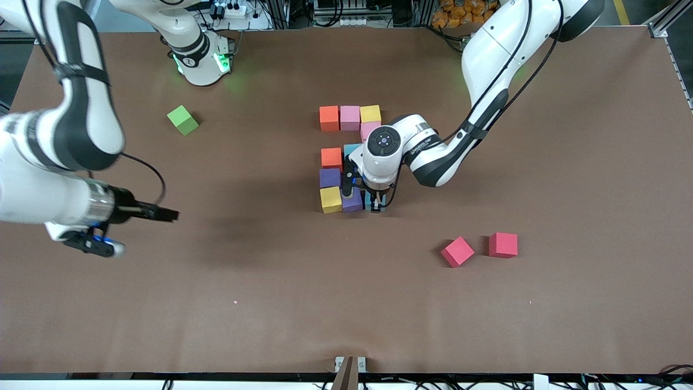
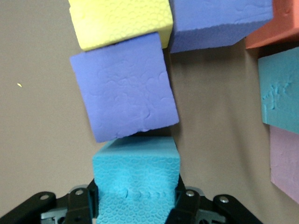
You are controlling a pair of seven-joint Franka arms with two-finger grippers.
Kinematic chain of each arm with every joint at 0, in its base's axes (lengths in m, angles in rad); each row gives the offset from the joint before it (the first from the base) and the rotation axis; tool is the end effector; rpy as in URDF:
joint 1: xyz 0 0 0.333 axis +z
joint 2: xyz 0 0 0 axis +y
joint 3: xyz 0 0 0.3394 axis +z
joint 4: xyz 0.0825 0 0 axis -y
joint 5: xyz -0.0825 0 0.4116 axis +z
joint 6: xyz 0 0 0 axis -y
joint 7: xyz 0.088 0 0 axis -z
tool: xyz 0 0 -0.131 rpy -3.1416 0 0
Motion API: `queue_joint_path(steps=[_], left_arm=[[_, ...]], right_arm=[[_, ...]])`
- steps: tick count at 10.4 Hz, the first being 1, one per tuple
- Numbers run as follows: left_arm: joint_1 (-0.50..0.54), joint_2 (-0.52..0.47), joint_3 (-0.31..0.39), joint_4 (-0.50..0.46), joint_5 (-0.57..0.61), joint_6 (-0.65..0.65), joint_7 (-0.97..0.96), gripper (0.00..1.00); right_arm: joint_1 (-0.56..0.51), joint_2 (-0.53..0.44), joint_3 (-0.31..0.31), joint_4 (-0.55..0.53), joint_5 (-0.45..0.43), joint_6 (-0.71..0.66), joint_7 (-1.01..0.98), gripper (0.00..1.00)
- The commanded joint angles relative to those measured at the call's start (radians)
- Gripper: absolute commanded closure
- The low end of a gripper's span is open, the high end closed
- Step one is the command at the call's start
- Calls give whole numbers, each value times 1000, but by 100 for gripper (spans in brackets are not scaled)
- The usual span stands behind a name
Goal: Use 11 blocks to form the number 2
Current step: 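Lower the cyan cube beside purple while the right gripper withdraws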
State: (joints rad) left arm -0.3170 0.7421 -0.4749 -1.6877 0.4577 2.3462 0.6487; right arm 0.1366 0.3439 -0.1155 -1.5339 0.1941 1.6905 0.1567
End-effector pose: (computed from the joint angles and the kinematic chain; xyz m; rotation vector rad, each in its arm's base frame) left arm 0.5310 -0.4743 0.1782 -2.1230 2.3006 -0.0405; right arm 0.6709 0.0458 0.4365 -2.9823 0.2595 0.2960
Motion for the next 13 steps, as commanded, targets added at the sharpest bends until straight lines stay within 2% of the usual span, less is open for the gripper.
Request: queue_joint_path(steps=[1, 2, 3, 4, 6, 9, 11, 13], left_arm=[[-19, 5, 10, 19, 19, -8, -15, 60], [-20, 5, 12, 19, 19, -8, -14, 60], [-20, 7, 12, 19, 19, -8, -14, 63], [-23, 10, 12, 25, 18, -7, -15, 66], [-30, 16, 12, 31, 21, -7, -41, 65], [-24, 8, 12, 34, 22, -7, -40, 0], [-22, -4, 12, 74, 21, -8, -43, 0], [-5, -23, 10, 74, 19, -10, -35, 0]], right_arm=[[-3, -147, 74, -129, -138, 20, -37, 0], [-41, -196, 121, -161, -159, 26, -39, 0], [-101, -245, 199, -184, -171, 34, -37, 0], [-123, -288, 226, -187, -186, 32, -37, 0], [-120, -353, 221, -184, -188, 20, -67, 0], [-117, -358, 145, -126, -180, -37, -157, 0], [-104, -342, 85, -36, -173, -107, -175, 0], [-98, -339, 37, -2, -173, -133, -251, 0]])
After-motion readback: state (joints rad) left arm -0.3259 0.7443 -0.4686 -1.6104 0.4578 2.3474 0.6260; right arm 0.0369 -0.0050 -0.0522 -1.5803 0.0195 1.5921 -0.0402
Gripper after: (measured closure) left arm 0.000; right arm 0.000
